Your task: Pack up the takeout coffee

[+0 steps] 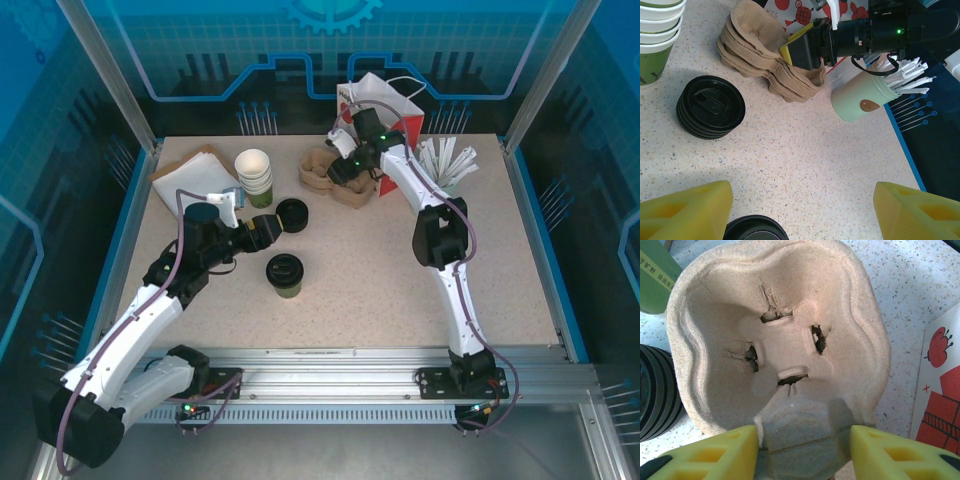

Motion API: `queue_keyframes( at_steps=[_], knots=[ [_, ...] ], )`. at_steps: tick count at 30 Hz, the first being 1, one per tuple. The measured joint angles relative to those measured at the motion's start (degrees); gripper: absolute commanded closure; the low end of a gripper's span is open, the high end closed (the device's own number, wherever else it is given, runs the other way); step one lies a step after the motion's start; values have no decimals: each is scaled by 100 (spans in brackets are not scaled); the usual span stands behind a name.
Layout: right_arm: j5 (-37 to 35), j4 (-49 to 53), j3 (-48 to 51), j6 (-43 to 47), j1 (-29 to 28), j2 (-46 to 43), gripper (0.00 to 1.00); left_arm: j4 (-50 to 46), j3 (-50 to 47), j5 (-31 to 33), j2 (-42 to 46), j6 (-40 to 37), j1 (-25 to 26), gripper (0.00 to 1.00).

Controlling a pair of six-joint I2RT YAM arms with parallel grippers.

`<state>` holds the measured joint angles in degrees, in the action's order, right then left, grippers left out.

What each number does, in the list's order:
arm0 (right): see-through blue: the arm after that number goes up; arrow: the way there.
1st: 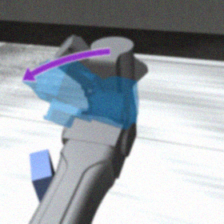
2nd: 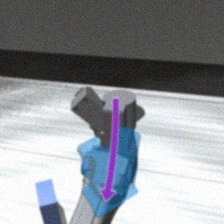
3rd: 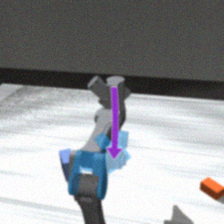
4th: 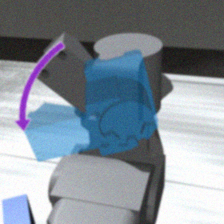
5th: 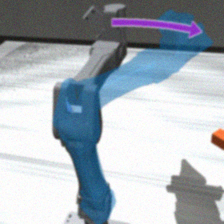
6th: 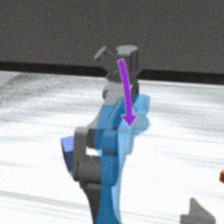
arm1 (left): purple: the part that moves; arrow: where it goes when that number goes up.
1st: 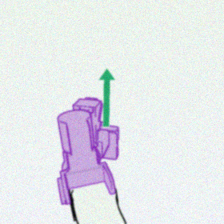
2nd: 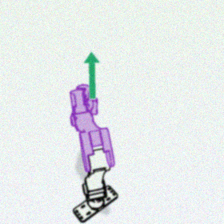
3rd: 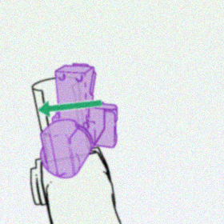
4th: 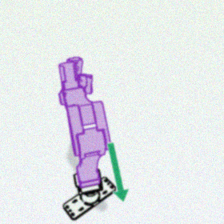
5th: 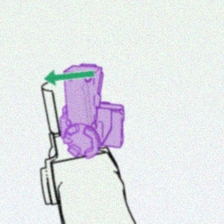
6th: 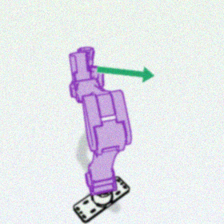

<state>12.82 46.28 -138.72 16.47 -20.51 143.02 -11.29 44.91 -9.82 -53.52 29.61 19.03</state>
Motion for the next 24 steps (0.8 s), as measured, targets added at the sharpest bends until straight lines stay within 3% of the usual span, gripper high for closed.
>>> queue_keyframes(
  at_steps=[16,24],
  knots=[
    [33,111,-83,98,7,13,68,0,-7,0,44,2,0,24],
    [-35,79,116,92,-33,-291,68,-2,-11,0,136,0,0,24]
  ],
)
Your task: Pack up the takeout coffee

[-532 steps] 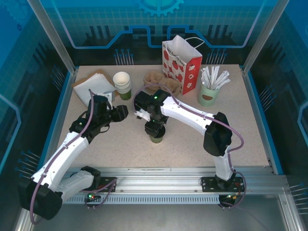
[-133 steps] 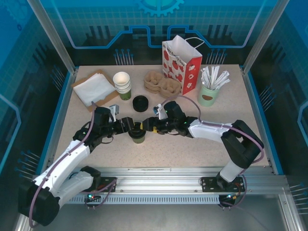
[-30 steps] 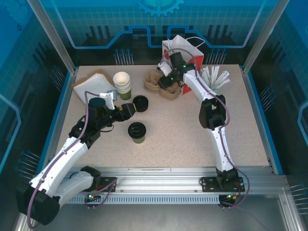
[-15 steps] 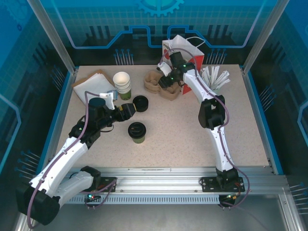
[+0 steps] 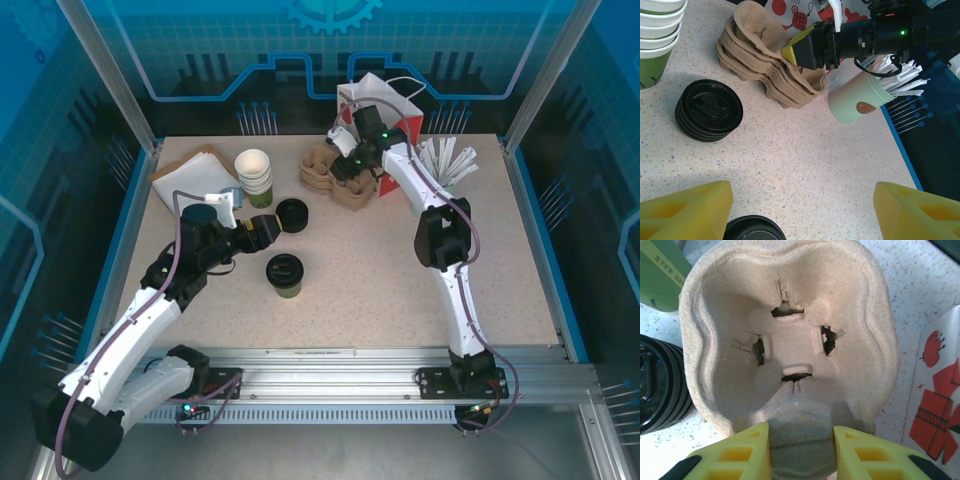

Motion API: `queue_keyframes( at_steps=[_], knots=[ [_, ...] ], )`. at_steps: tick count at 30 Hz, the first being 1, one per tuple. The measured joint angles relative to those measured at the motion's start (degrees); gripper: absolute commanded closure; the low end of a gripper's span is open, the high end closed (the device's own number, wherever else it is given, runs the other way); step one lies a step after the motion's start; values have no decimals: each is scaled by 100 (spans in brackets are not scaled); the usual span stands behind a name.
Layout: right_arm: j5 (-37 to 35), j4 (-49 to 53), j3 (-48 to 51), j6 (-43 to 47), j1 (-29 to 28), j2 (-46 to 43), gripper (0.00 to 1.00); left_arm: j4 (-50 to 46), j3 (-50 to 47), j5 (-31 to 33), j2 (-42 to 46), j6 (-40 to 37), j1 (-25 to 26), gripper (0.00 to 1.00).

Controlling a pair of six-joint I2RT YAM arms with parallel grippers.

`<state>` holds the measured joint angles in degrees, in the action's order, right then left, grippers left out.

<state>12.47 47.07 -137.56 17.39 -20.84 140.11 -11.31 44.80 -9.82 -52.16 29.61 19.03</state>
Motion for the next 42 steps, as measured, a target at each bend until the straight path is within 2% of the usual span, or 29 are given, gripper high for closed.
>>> queue_keyframes(
  at_steps=[8,15,23,29,32,37,42],
  knots=[
    [-109,-140,348,-107,-129,-570,69,-4,-2,2,72,0,0,24],
    [-149,-404,1300,-315,-396,-1408,71,-22,-26,15,133,0,0,24],
    [-328,-807,3108,-909,-767,-2702,70,-44,-184,17,247,0,0,24],
    [-916,-1191,5407,-1731,-901,-4323,69,-138,-192,63,415,-2,0,24],
    [-1191,-1412,6505,-2131,-1180,-4999,69,-138,-197,63,433,-2,0,24],
    [-1615,-1827,7635,-2736,-1878,-5213,69,-149,-267,63,433,-2,0,24],
    [-2087,-2234,8153,-3329,-2371,-5211,68,-142,-299,63,433,0,0,24]
  ],
)
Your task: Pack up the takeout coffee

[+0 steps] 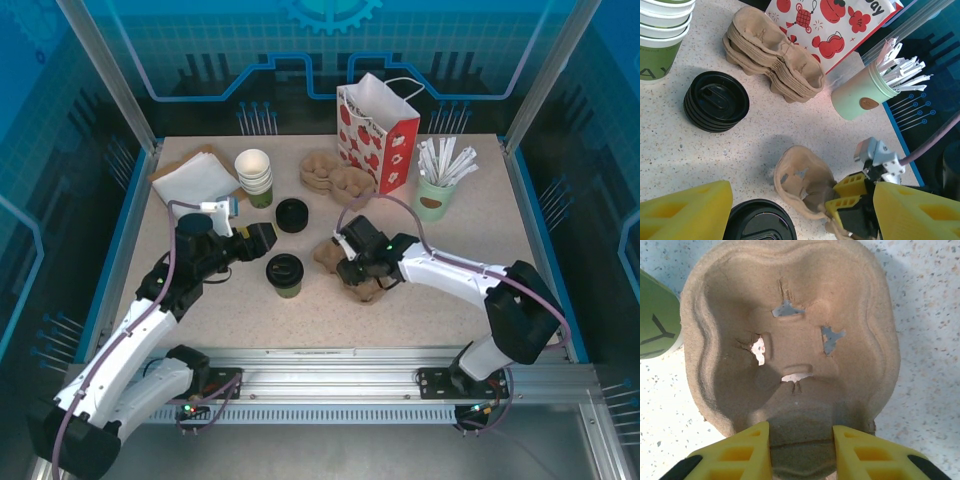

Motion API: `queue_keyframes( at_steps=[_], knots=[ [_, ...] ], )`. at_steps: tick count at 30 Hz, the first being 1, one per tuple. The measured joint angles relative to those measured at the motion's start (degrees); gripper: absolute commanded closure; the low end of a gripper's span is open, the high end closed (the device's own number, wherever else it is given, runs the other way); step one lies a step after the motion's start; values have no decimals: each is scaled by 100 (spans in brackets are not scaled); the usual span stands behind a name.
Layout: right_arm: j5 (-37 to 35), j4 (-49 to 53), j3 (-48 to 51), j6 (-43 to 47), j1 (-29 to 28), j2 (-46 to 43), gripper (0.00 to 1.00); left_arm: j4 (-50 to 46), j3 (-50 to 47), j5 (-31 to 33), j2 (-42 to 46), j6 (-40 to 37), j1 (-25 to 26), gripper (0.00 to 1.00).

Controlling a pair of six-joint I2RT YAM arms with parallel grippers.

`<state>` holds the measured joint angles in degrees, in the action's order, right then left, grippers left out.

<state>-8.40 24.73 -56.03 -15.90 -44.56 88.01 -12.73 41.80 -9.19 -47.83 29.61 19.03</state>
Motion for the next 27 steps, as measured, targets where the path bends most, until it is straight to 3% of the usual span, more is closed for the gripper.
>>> queue_keyframes(
  at_steps=[8,13,23,27],
  knots=[
    [-466,-461,219,-726,-599,138,62,22,-26,-2,0,0,0,24],
    [-575,-511,273,-957,-732,238,52,20,-76,-4,-17,0,0,24],
    [-754,136,-92,-680,-675,-256,30,24,-76,-28,-31,0,0,24],
    [-627,535,-1115,-52,-85,-723,26,111,-63,-170,-140,4,0,24]
  ],
)
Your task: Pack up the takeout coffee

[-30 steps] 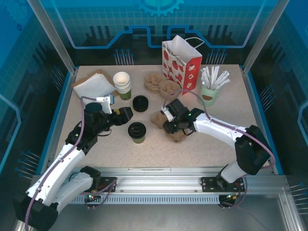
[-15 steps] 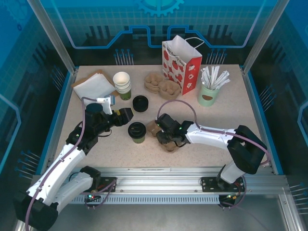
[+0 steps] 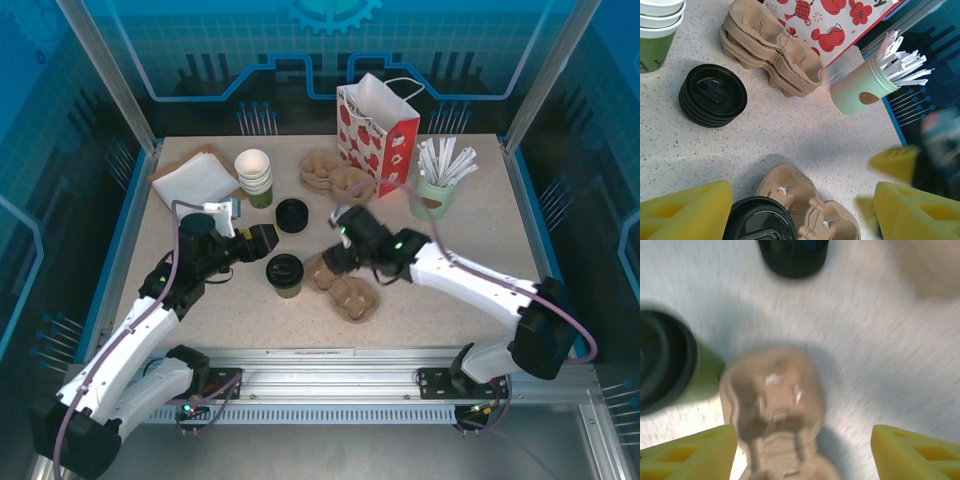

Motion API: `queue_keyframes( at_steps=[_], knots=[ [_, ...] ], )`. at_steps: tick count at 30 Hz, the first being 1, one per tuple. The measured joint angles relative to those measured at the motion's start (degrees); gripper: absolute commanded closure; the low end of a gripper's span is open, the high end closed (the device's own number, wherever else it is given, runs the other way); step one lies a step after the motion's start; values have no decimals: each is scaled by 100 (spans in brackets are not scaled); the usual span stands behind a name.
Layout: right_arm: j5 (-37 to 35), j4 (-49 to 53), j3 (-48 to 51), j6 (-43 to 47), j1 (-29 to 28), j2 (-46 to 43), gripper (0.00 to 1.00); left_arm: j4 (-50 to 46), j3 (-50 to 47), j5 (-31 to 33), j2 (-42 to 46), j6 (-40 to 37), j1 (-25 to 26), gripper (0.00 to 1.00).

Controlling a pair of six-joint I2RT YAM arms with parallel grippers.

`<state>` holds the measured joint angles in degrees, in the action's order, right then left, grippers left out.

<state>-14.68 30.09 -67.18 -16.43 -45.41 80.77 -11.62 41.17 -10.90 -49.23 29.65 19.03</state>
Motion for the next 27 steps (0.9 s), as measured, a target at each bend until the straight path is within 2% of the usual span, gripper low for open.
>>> queue_keyframes(
  at_steps=[7,15,19,27],
  knots=[
    [417,98,-1980,730,1853,125,26,162,214,-155,-195,35,61,24],
    [743,352,-3956,839,3259,1812,33,271,380,-197,-380,35,120,24],
    [774,697,-5040,835,3668,2889,35,291,387,-205,-498,31,173,24],
    [896,1405,-7204,833,3799,4535,43,258,719,-256,-780,-76,286,23]
  ],
)
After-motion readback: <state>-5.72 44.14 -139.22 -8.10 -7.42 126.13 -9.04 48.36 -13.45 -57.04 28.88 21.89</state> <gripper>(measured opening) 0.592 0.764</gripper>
